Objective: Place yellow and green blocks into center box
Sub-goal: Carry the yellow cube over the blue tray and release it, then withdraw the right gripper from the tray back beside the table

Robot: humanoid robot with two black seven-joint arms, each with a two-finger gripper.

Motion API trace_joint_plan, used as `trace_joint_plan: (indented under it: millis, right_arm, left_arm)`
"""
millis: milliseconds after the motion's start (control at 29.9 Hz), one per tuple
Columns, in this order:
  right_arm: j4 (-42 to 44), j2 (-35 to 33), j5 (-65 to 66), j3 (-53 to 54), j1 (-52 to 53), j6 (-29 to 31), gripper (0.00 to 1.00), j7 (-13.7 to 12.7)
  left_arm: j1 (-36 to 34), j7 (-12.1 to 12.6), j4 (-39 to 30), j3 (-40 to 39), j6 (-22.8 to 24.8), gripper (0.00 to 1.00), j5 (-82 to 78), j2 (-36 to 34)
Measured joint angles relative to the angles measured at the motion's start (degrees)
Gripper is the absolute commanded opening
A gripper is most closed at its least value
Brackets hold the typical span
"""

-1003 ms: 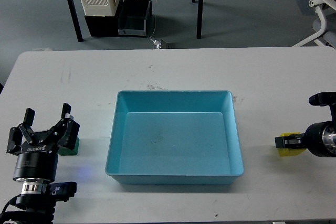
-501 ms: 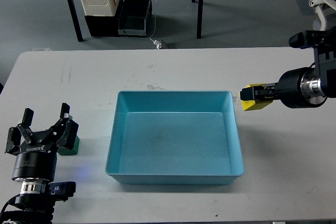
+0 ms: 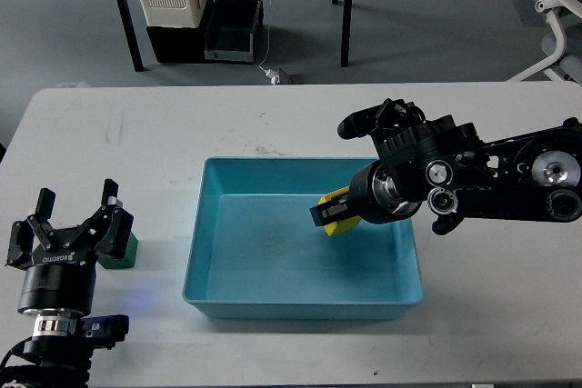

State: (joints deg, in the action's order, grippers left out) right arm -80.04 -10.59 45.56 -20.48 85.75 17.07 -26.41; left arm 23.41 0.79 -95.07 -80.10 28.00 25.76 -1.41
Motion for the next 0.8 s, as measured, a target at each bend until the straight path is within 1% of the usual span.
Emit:
trace_joint_plan:
  millis: [33, 67, 100, 134, 334, 602, 702, 802]
  right_arm:
    - [0.1, 0.3, -0.1, -0.2, 0.0, -0.3, 0.57, 0.0]
    - [0.2, 0.5, -0.2, -0.3, -0.1, -0.8, 0.76, -0.1]
    - [0.2, 0.7, -0.4, -0.3, -0.1, -1.4, 0.94, -0.1]
    - [0.2, 0.8, -0.9, -0.4, -0.1, -2.0, 1.00, -0.2]
    - [0.4, 0.9, -5.8, -0.2, -0.1, -2.6, 1.00, -0.6]
    - [1.5, 0.0, -6.9, 0.7, 0.1, -2.8, 1.00, -0.6]
    - [2.4, -1.3, -7.7, 2.8, 0.4, -3.6, 1.00, -0.5]
    - [3.4, -3.0, -12.5, 6.6, 0.8, -3.8, 1.00, -0.4]
  left_arm:
    - [0.0, 0.0, 0.0, 0.0, 0.0, 1.00, 0.0, 0.0]
    - [0.0, 0.0, 0.0, 0.0, 0.0, 1.00, 0.0, 0.0]
    - [0.0, 0.0, 0.0, 0.0, 0.0, 1.00, 0.0, 0.0]
    - [0.0, 0.0, 0.0, 0.0, 0.0, 1.00, 0.0, 0.0]
    - [0.0, 0.0, 0.1, 0.1, 0.0, 1.00, -0.1, 0.0]
    - [-0.2, 0.0, 0.2, 0.1, 0.0, 1.00, -0.1, 0.0]
    - [-0.3, 0.0, 0.2, 0.1, 0.0, 1.00, -0.1, -0.1]
    - [-0.4, 0.0, 0.2, 0.2, 0.0, 1.00, -0.1, -0.1]
